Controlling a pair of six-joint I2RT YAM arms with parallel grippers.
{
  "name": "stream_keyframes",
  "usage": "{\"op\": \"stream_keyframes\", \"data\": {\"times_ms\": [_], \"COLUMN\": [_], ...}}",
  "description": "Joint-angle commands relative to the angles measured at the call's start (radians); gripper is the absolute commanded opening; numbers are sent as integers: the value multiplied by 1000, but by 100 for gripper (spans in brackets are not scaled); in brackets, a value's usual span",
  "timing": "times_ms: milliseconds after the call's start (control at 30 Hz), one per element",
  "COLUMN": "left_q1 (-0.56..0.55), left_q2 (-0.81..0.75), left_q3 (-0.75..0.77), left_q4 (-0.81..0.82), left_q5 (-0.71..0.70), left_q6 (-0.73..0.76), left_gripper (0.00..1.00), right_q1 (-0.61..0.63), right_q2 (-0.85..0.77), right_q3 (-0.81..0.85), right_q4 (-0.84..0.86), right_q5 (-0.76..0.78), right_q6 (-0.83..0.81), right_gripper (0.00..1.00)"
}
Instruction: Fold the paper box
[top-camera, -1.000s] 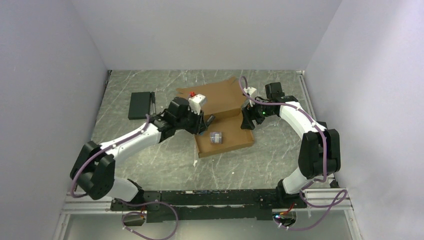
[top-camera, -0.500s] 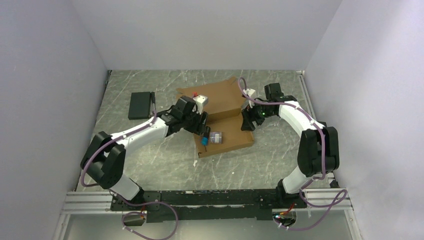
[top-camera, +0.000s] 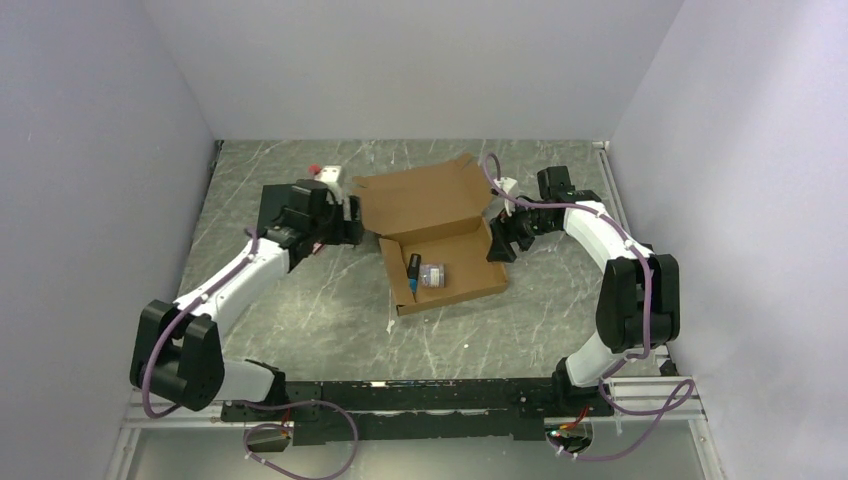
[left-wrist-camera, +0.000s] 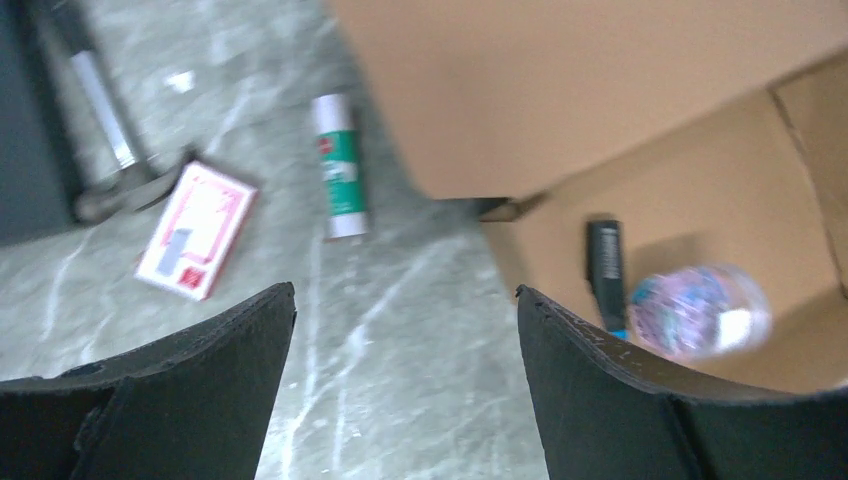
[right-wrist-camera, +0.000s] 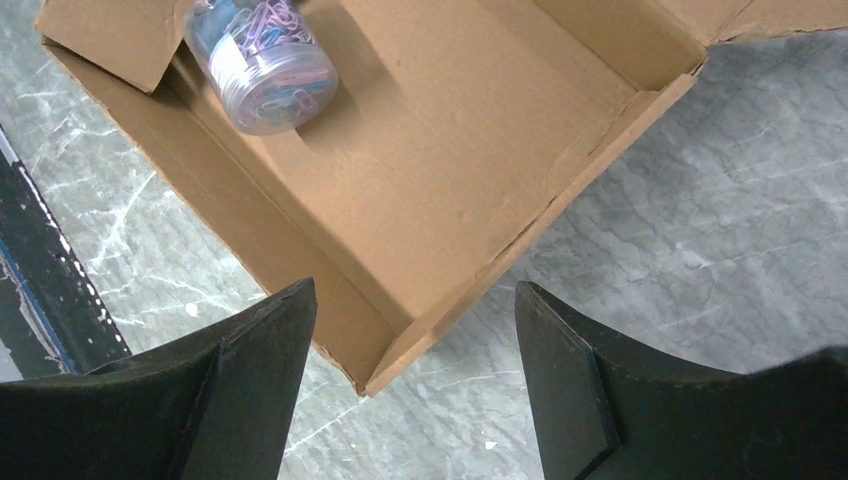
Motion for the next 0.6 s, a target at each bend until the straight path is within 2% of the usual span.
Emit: {"op": "stream_keyframes", "data": {"times_ms": [0,200,400,567], "left_q1": [99,147,150,150], "left_q2": [-17,144,151,203], "left_q3": [-34,73,51,74], "left_q4": [8,-79,-13,-28], "left_q5": [11,1,1,-43], "left_q6": [-53,-81,-119,-144], "left_gripper": [85,82,79,73], "right_q1": [-4,-4,-4,-13], "right_q2": [0,-10,-15,-5], "right_q3": [34,32,30,26], "right_q4": [-8,-7,-2,7], "right_q5": [-42,-45,-41,-43], "right_q6": [-38,-44,-40,-29], "right_gripper": [77,77,77,77]}}
